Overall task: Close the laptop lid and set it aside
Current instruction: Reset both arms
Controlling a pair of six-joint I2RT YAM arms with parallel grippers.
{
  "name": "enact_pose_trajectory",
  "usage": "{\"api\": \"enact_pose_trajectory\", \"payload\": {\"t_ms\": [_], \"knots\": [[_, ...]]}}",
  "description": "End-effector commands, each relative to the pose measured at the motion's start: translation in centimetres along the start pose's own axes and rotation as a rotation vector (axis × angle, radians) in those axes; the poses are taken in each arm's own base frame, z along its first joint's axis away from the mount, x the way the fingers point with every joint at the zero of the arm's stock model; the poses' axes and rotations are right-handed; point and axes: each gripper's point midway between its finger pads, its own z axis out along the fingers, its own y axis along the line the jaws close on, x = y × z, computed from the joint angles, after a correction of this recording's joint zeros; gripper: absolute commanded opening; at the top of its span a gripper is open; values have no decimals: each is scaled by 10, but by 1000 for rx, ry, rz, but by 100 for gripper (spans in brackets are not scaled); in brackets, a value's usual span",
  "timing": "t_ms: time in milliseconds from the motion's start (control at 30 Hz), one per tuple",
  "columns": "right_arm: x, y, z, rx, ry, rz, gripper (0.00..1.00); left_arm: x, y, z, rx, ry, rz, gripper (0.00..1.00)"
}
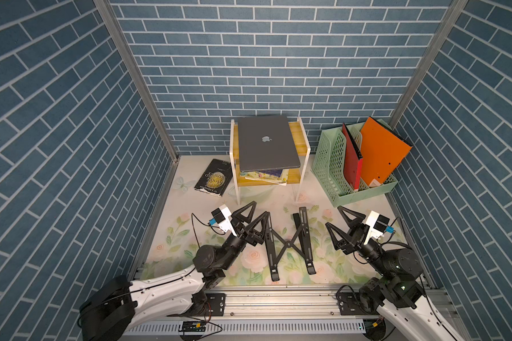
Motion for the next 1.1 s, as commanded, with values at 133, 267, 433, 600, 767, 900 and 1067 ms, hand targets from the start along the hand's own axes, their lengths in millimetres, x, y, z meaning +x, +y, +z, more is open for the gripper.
{"api": "enact_pose_trajectory", "payload": {"t_ms": [133, 267, 433, 600, 767, 900, 1067], "knots": [[7, -49, -3, 251, -87, -215, 91, 28, 70, -49, -336, 286, 422, 100], [28, -91, -3, 473, 25, -233, 91, -2, 98, -66, -542, 239, 523, 100], [46, -139, -21, 768, 143, -277, 99, -28, 129, -82, -776, 189, 654, 100], [54, -156, -39, 896, 150, -299, 100, -57, 148, -94, -928, 122, 743, 100], [65, -171, -49, 919, 158, -265, 100, -74, 176, -103, -1036, 97, 793, 100], [79, -186, -53, 870, 184, -174, 100, -73, 208, -110, -1034, 85, 804, 100], [83, -194, -61, 869, 186, -175, 100, -68, 255, -121, -1085, 154, 839, 100]]}}
